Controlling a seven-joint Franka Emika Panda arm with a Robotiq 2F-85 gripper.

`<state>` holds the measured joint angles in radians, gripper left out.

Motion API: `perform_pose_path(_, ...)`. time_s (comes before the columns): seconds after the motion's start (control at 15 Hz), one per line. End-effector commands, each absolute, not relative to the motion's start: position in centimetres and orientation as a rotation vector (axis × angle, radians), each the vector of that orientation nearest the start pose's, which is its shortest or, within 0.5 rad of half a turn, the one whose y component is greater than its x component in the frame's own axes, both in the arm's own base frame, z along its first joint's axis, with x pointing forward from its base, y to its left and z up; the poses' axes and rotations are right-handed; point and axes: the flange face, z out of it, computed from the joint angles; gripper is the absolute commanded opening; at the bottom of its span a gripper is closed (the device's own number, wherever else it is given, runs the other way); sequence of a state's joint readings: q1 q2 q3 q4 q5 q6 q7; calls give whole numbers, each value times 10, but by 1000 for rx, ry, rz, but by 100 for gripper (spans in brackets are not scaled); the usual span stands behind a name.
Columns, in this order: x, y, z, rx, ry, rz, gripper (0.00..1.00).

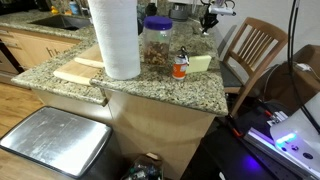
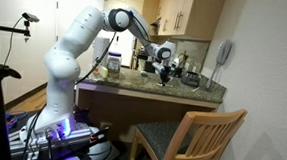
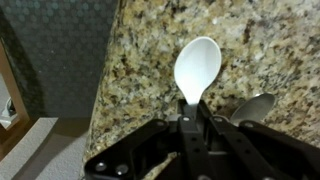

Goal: Remove the white plastic spoon from the top of the closed jar and replace it with the silver spoon

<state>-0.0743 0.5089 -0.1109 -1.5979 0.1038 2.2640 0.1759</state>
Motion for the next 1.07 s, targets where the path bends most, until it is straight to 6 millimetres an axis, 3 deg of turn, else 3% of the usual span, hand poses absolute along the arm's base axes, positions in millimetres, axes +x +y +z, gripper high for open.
perform_pose_path(0.0,698,-126,346,-3036,698,-244,3)
perform_pose_path(0.27,698,-133,342,-3054,748,-251,3)
perform_pose_path(0.33,698,-131,344,-3051,744,-240,29)
perform_pose_path(0.6,695,-121,381,-3047,660,-359,56)
perform_pose_path(1.0,683,-97,466,-3067,480,-591,98)
